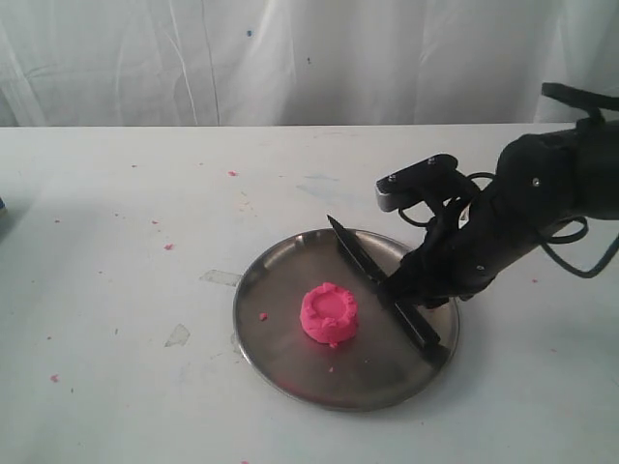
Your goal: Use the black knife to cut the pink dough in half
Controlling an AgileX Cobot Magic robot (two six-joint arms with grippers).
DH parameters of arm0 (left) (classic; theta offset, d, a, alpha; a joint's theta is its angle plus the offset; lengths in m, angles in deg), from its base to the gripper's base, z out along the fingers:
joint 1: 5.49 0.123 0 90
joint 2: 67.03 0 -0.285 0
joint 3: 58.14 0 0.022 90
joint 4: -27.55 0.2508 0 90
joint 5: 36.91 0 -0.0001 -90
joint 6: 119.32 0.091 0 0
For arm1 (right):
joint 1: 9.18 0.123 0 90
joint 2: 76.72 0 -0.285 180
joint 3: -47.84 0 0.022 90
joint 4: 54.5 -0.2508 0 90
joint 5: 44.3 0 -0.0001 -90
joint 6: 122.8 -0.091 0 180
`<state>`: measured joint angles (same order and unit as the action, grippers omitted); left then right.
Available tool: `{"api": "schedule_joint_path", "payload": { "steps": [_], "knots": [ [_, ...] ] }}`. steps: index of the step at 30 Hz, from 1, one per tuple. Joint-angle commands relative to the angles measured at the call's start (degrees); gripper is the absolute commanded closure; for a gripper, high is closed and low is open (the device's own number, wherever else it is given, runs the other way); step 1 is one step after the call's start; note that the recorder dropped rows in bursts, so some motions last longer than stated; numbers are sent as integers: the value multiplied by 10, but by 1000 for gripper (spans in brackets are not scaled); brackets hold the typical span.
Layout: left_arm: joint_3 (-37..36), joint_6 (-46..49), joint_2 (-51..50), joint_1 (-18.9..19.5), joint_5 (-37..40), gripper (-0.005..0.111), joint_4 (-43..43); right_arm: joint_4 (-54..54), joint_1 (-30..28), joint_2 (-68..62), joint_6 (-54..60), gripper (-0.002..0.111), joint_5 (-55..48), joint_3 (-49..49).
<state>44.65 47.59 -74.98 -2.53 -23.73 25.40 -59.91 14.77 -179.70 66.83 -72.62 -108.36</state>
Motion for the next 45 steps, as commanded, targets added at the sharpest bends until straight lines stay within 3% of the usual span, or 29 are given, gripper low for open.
{"api": "schedule_joint_path", "payload": {
  "steps": [1, 24, 36, 40, 45],
  "knots": [
    [0, 0, 2, -3, 1, 107, -2, -10, 0, -33, 8, 68, 13, -2],
    [0, 0, 2, -3, 1, 107, -2, -13, 0, -95, 7, 68, 53, -2],
    [0, 0, 2, -3, 1, 107, -2, -12, 0, -87, 7, 102, 47, -13],
    [0, 0, 2, -3, 1, 107, -2, 6, 0, -60, 7, 105, 28, -15],
    [0, 0, 2, -3, 1, 107, -2, 28, 0, -21, 7, 105, -71, -15]
  ]
}}
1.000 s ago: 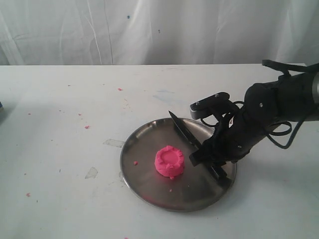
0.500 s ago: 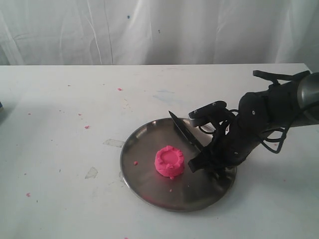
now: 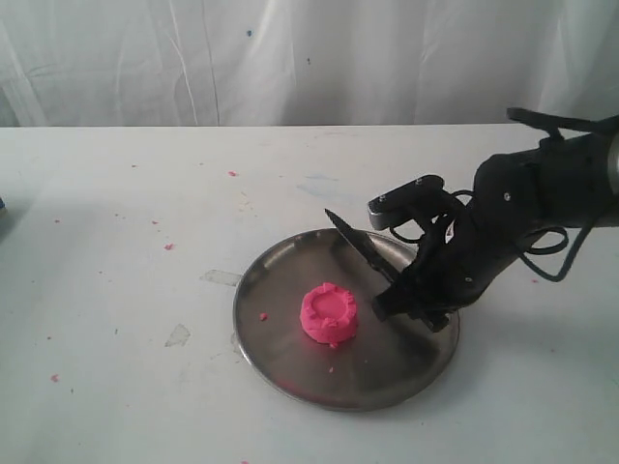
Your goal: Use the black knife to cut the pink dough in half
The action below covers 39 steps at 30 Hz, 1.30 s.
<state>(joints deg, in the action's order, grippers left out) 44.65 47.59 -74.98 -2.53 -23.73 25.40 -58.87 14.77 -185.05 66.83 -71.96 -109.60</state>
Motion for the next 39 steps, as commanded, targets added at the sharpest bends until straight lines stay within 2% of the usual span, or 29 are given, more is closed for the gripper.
{"api": "schedule_joint_path", "payload": {
  "steps": [1, 7, 14, 17, 23, 26, 33, 37, 39],
  "knots": [
    [0, 0, 2, -3, 1, 107, -2, 18, 0, 37, 7, 105, -96, -2],
    [0, 0, 2, -3, 1, 107, -2, 14, 0, 45, 6, 105, -176, 1],
    [0, 0, 2, -3, 1, 107, -2, 12, 0, 44, 3, 104, -175, 27],
    [0, 0, 2, -3, 1, 107, -2, 6, 0, 44, 3, 99, -181, 27],
    [0, 0, 2, -3, 1, 107, -2, 5, 0, 44, 7, 79, -180, 27],
    [0, 0, 2, -3, 1, 107, -2, 5, 0, 44, 7, 75, -175, 27],
    [0, 0, 2, -3, 1, 107, -2, -10, 0, 49, -10, 75, -166, 16],
    [0, 0, 2, -3, 1, 107, -2, -9, 0, 69, -24, 75, -107, 7],
    [0, 0, 2, -3, 1, 107, -2, 25, 0, 79, -24, 75, -66, 7]
  ]
}}
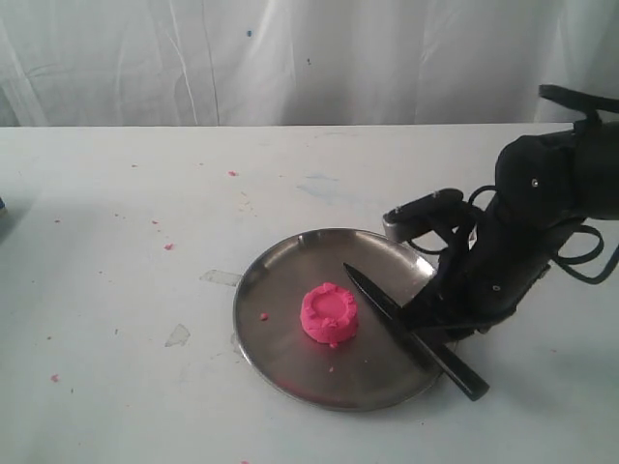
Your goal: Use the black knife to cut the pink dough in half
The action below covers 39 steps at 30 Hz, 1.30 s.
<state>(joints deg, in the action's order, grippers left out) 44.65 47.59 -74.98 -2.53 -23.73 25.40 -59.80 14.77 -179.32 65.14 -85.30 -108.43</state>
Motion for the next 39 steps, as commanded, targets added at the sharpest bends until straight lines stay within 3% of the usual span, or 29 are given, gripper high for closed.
{"api": "schedule_joint_path", "payload": {
  "steps": [1, 5, 9, 13, 15, 19, 24, 27, 33, 39],
  "knots": [
    [0, 0, 2, -3, 1, 107, -2, 57, 0, 27, -16, 75, 81, -4],
    [0, 0, 2, -3, 1, 107, -2, 229, -33, 34, -193, 75, 116, -4],
    [0, 0, 2, -3, 1, 107, -2, 402, -100, 28, -407, 75, 73, 3],
    [0, 0, 2, -3, 1, 107, -2, 365, -174, 20, -421, 75, 41, 29],
    [0, 0, 2, -3, 1, 107, -2, 261, -212, 20, -349, 75, 86, 53],
    [0, 0, 2, -3, 1, 107, -2, -54, -246, 21, -52, 75, 134, 75],
    [0, 0, 2, -3, 1, 107, -2, -383, -246, 55, 331, 75, 70, 75],
    [0, 0, 2, -3, 1, 107, -2, -489, -246, 89, 488, 75, 23, 74],
    [0, 0, 2, -3, 1, 107, -2, -490, -246, 165, 495, 75, 76, 73],
    [0, 0, 2, -3, 1, 107, -2, -464, -245, 184, 430, 75, -18, 73]
  ]
}}
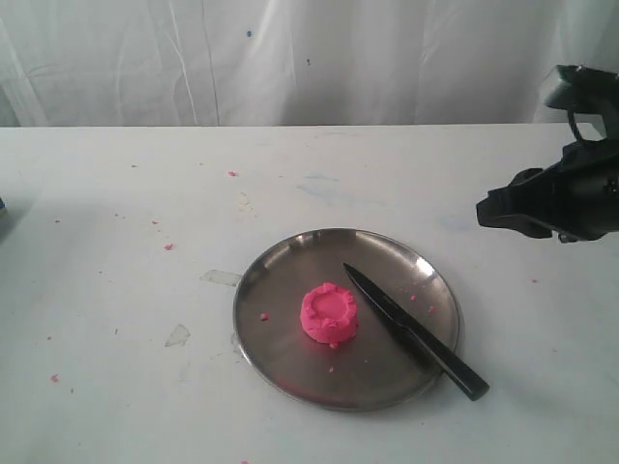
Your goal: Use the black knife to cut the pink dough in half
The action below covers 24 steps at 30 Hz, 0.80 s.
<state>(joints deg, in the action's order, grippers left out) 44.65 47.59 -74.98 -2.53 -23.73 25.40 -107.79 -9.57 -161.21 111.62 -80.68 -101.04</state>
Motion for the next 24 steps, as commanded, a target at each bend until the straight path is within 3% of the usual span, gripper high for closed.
{"api": "schedule_joint_path", "payload": {
  "steps": [1, 7, 12, 18, 24],
  "knots": [
    [0, 0, 2, -3, 1, 107, -2, 21, -2, -6, -47, 75, -89, -1],
    [0, 0, 2, -3, 1, 107, -2, 20, -2, -86, -55, 75, -253, -19],
    [0, 0, 2, -3, 1, 107, -2, 103, -6, -165, -87, 75, -240, -58],
    [0, 0, 2, -3, 1, 107, -2, 100, -8, -251, -110, 75, -278, -59],
    [0, 0, 2, -3, 1, 107, -2, 121, -8, -257, -107, 75, -223, -59]
  ]
}}
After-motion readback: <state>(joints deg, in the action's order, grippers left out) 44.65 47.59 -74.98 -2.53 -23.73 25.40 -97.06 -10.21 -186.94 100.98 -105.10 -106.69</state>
